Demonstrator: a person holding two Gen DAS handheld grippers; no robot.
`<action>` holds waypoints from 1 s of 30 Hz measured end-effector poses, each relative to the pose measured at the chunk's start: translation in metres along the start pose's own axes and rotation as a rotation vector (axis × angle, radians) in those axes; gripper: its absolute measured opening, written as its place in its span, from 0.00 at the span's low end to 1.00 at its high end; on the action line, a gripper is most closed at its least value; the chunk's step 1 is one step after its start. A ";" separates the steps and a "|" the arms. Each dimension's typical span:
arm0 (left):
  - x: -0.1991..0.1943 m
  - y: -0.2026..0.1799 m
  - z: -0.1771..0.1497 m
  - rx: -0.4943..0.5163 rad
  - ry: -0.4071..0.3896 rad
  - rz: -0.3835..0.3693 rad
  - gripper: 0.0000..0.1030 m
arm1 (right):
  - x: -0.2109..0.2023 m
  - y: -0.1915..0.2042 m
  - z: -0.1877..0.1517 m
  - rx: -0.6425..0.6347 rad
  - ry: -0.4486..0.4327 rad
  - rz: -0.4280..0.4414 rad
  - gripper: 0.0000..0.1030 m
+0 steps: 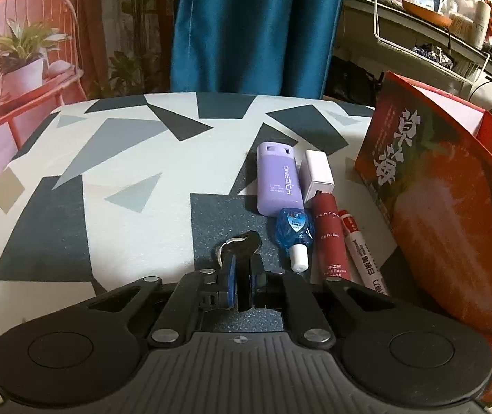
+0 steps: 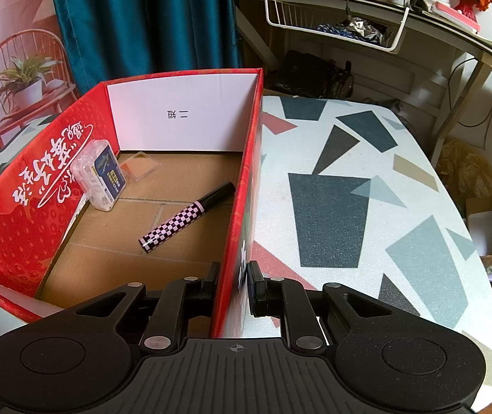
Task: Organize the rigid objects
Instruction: 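Close the left gripper on the key ring and lift it, then carry the key into the red box and release it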
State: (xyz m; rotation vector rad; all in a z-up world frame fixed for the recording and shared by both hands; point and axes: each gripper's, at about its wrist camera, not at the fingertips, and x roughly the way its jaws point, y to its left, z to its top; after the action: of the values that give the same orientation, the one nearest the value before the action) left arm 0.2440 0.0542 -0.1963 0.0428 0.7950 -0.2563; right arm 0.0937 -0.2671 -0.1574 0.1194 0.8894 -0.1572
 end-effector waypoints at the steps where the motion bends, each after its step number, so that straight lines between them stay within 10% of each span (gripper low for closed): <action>1: 0.001 0.000 -0.001 0.003 0.005 0.003 0.09 | 0.000 0.000 0.000 0.000 0.000 0.000 0.14; 18: -0.013 0.015 0.003 -0.168 -0.033 -0.061 0.09 | -0.001 -0.001 0.000 0.001 -0.002 0.002 0.14; 30: -0.044 -0.019 0.042 -0.062 -0.159 -0.134 0.09 | -0.001 0.000 -0.001 0.000 -0.002 0.001 0.14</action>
State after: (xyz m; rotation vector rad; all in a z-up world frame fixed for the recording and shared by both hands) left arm 0.2397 0.0390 -0.1342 -0.0889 0.6482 -0.3568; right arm 0.0927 -0.2670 -0.1571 0.1199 0.8872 -0.1567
